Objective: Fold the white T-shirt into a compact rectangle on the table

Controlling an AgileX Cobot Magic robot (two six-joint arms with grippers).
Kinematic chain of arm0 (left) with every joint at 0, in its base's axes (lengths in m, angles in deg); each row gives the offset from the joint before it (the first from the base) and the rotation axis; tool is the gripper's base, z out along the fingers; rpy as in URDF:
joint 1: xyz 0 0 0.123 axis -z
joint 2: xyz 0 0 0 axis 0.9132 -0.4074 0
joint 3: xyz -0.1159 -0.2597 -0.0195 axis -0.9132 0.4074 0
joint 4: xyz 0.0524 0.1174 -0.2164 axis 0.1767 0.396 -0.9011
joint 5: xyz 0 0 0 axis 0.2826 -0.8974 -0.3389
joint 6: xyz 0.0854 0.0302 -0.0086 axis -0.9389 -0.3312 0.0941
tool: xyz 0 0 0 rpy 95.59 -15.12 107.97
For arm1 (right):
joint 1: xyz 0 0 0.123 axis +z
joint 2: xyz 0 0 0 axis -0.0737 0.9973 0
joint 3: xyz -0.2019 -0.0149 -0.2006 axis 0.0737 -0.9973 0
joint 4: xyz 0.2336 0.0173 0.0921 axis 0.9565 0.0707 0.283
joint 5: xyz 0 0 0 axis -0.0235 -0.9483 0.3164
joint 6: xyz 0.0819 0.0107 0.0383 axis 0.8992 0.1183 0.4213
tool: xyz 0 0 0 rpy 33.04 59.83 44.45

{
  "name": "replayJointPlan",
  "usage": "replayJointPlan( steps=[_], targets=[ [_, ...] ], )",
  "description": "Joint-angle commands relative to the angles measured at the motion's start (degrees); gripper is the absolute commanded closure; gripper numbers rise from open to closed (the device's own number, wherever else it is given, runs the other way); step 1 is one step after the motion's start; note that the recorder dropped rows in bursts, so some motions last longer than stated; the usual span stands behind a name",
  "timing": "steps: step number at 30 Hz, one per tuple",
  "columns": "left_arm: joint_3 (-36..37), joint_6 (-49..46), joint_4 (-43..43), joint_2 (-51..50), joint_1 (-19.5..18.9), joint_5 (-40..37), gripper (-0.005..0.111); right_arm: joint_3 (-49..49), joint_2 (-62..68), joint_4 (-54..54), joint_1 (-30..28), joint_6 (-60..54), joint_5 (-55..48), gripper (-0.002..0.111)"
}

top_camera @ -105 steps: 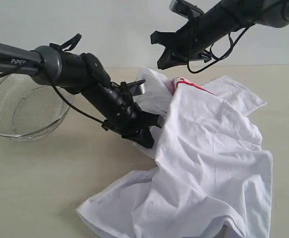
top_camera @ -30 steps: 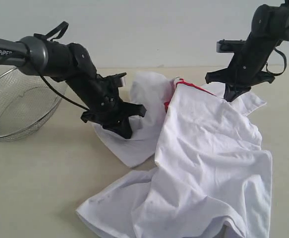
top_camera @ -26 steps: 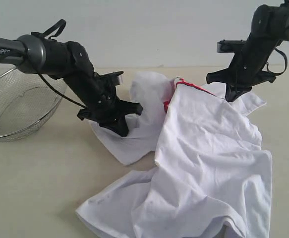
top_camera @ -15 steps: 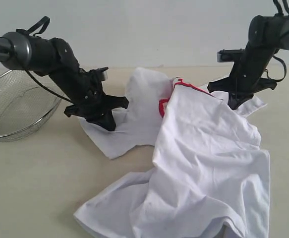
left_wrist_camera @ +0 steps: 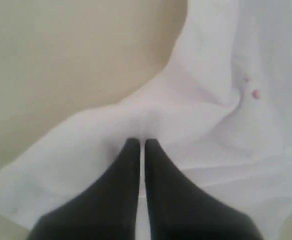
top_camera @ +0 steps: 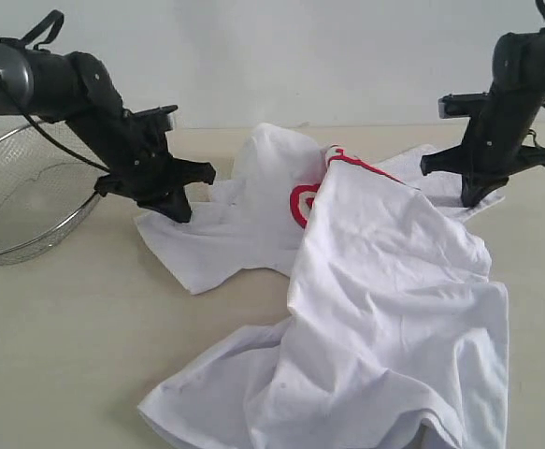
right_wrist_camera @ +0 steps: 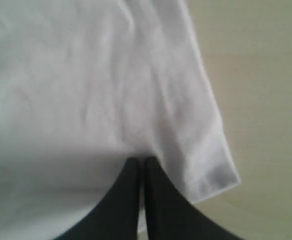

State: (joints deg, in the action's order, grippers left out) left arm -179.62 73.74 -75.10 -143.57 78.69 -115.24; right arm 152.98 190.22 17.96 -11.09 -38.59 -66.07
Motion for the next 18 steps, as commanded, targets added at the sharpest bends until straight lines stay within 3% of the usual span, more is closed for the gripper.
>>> replayJointPlan(
  steps=[1,8,13,18],
  targets=[
    [-2.3,1.0,-0.8,0.2,-0.1,-1.2,0.102,0.1,0.2,-1.0,-2.0,0.2,0.2,0.108],
    [-2.7,-9.3,-14.8,0.6,0.0,-4.4,0.102,0.1,-0.8,9.4,-2.1,-2.1,1.8,0.108],
    [-2.7,-10.4,-14.9,3.1,0.1,-7.0,0.102,0.1,-5.7,13.1,-2.2,-1.9,3.7,0.108],
    [-2.6,-11.4,-14.1,3.6,3.0,-9.8,0.102,0.1,-10.7,13.7,-2.2,-1.6,-0.4,0.108]
  ],
)
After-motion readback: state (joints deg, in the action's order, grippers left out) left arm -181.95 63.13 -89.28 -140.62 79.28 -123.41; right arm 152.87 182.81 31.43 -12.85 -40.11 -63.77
